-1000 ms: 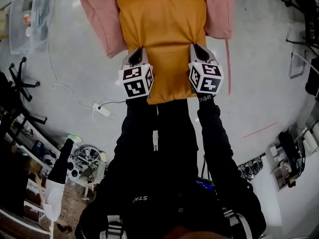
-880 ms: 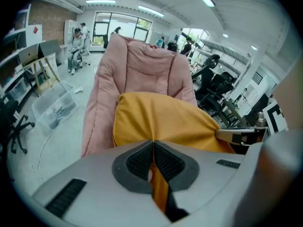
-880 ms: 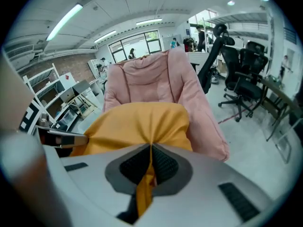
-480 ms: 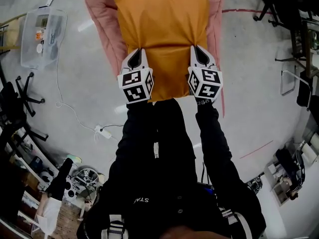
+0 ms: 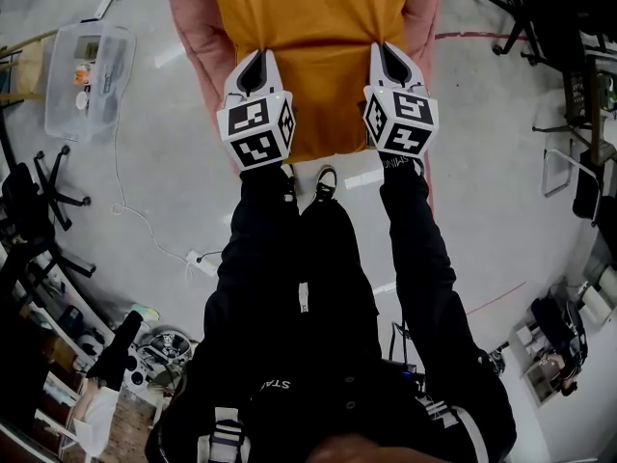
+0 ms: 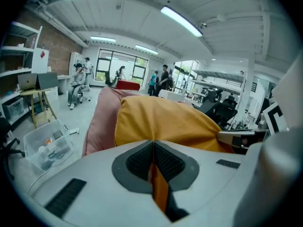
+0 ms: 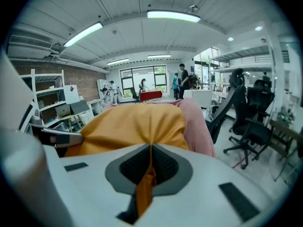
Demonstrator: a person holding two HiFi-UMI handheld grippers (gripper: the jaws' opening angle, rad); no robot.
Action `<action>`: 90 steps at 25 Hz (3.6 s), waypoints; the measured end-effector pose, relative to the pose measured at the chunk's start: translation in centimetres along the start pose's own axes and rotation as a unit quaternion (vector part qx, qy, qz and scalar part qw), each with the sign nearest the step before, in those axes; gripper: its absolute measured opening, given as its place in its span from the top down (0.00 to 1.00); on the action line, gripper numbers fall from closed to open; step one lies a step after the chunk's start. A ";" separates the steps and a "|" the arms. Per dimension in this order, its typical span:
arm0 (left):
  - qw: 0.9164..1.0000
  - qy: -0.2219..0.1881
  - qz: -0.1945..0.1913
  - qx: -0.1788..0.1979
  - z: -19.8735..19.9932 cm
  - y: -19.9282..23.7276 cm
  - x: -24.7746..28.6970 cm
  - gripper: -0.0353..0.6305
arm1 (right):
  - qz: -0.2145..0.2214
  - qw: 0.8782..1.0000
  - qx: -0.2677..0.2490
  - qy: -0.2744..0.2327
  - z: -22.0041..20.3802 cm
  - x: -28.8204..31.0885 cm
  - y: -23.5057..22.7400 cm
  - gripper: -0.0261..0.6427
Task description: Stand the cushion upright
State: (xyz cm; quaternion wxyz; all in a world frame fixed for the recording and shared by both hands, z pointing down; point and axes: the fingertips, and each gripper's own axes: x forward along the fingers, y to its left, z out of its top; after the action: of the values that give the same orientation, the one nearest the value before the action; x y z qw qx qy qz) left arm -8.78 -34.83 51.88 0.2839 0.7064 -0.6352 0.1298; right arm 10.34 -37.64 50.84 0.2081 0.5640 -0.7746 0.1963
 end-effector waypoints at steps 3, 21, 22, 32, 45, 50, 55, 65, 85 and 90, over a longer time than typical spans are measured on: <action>1.000 -0.030 0.003 0.008 3.2 0.0 1.1 0.94 | -0.007 1.000 -0.006 -0.025 2.9 1.4 -0.3 0.93; 0.998 -0.019 0.015 0.052 -0.9 4.1 14.8 0.93 | -0.019 0.999 -0.044 0.024 -3.0 15.4 -2.6 0.93; 0.998 -0.018 0.011 0.054 -1.3 4.0 15.1 0.93 | -0.023 0.998 -0.045 0.026 -3.7 15.7 -2.9 0.93; 0.997 0.057 -0.020 0.045 -4.9 3.5 16.0 0.87 | -0.046 0.996 -0.039 0.063 -5.9 14.3 -4.9 0.85; 1.000 0.010 -0.014 -0.007 0.0 0.0 -4.4 0.87 | 0.008 0.999 0.025 -0.031 1.9 -6.2 3.6 0.94; 0.999 -0.037 -0.035 0.008 3.7 -3.7 -12.7 0.92 | 0.024 0.997 0.001 -0.069 5.9 -14.5 8.0 0.94; 0.996 -0.070 -0.056 0.012 6.9 -6.8 -19.3 0.94 | 0.038 0.994 0.001 -0.098 8.5 -21.1 10.6 0.94; 0.987 -0.126 -0.084 0.047 11.7 -9.5 -28.4 0.95 | 0.050 0.986 -0.012 -0.161 13.1 -30.2 12.4 0.94; 0.968 -0.188 -0.133 0.097 18.8 -15.7 -33.6 0.95 | 0.058 0.965 -0.058 -0.249 20.9 -36.7 12.6 0.94; 0.967 -0.191 -0.132 0.102 19.5 -16.3 -33.1 0.95 | 0.059 0.964 -0.058 -0.255 21.7 -36.4 11.8 0.94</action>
State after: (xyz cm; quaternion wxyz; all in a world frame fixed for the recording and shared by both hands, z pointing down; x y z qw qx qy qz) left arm -1.70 -18.09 14.33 0.0985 0.8210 -0.5621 0.0178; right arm 6.96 -17.09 12.06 0.0246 0.5357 -0.8440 0.0128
